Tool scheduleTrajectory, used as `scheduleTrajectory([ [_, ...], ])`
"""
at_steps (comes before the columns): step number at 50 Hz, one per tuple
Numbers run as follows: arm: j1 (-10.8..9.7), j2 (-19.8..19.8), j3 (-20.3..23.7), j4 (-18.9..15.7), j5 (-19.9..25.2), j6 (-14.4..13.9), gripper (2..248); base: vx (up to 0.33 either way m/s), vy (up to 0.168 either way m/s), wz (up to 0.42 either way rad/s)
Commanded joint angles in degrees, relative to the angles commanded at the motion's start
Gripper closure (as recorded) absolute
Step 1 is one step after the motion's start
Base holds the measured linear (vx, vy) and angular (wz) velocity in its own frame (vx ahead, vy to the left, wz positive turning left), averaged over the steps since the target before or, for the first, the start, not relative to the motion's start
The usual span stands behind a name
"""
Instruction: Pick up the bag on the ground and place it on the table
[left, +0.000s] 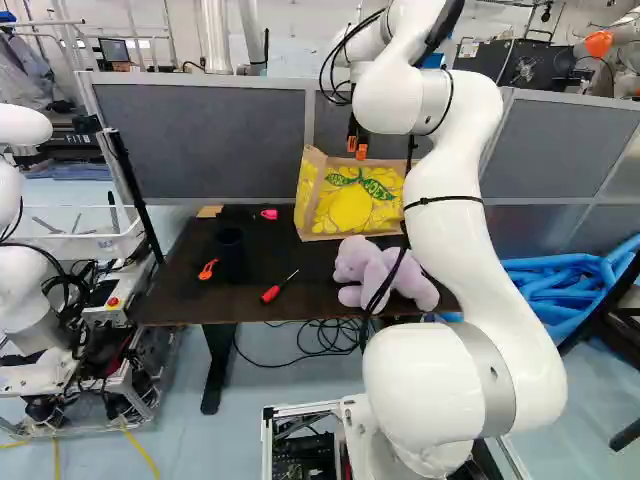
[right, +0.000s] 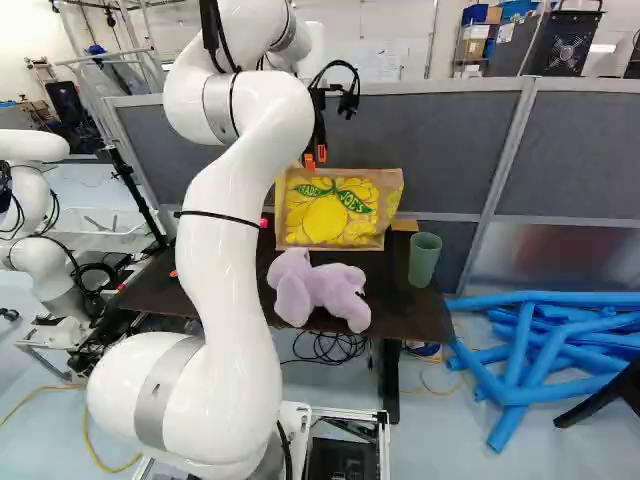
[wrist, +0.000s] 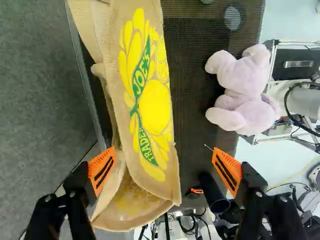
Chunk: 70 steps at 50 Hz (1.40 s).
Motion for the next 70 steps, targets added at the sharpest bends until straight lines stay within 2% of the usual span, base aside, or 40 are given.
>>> scheduleTrajectory([
  [23,0.00,2.60,-0.75,0.00,-0.99,0.00,3,0.000,0.000,0.000],
  [42,0.00,2.84,-0.84,0.00,-0.99,0.00,3,-0.018,0.000,0.000],
  [70,0.00,2.84,-0.84,0.00,-0.99,0.00,3,-0.243,0.000,0.005],
])
